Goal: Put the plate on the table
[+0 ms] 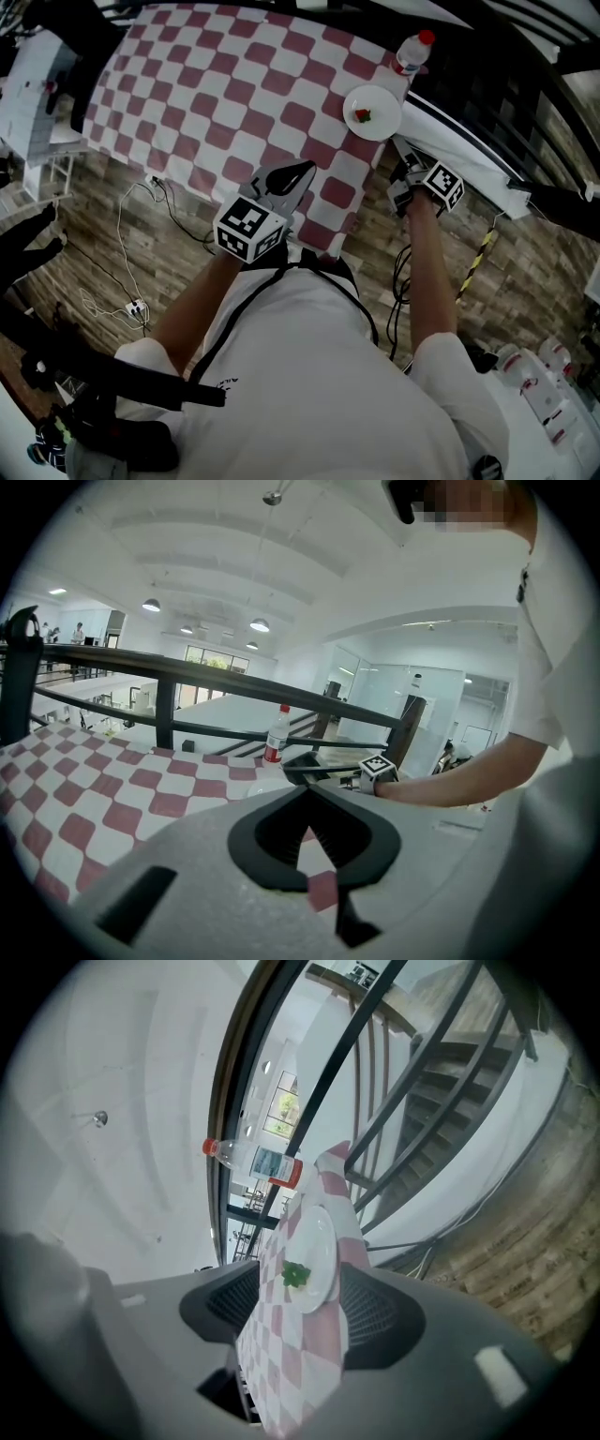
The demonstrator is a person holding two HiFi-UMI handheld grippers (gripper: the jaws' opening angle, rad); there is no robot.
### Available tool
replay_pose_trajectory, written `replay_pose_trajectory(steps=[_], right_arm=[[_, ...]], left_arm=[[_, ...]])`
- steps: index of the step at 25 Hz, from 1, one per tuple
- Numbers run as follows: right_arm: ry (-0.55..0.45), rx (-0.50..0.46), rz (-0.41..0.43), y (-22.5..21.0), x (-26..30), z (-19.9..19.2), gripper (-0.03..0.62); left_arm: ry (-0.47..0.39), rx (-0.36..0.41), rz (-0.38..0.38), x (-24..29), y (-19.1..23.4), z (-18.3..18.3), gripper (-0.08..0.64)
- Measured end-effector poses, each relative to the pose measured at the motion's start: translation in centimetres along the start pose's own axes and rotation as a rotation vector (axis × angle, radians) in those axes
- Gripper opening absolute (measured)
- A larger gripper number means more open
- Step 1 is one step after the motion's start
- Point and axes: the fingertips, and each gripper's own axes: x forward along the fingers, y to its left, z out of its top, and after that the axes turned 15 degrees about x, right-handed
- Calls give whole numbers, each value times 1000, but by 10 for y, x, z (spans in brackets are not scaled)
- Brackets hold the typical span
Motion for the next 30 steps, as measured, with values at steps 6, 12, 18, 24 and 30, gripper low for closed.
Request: replay_pose_trajectory(steps=[6, 12, 18, 24, 30], right_arm=[[-73, -31, 34, 23, -30, -5, 186], [-137, -50, 87, 44, -61, -24, 26], [-145, -80, 159, 72, -83, -57, 6], [-161, -71, 236, 101, -108, -92, 6], [-203, -88, 253, 120, -134, -119, 6]], left_arm=[[-27, 25, -28, -10, -3, 10, 2], [-59, 33, -60, -22, -5, 17, 2], [-82, 44, -102, -30, -5, 23, 2], [-105, 40, -135, -35, -6, 28, 2], [-118, 58, -172, -41, -10, 33, 2]])
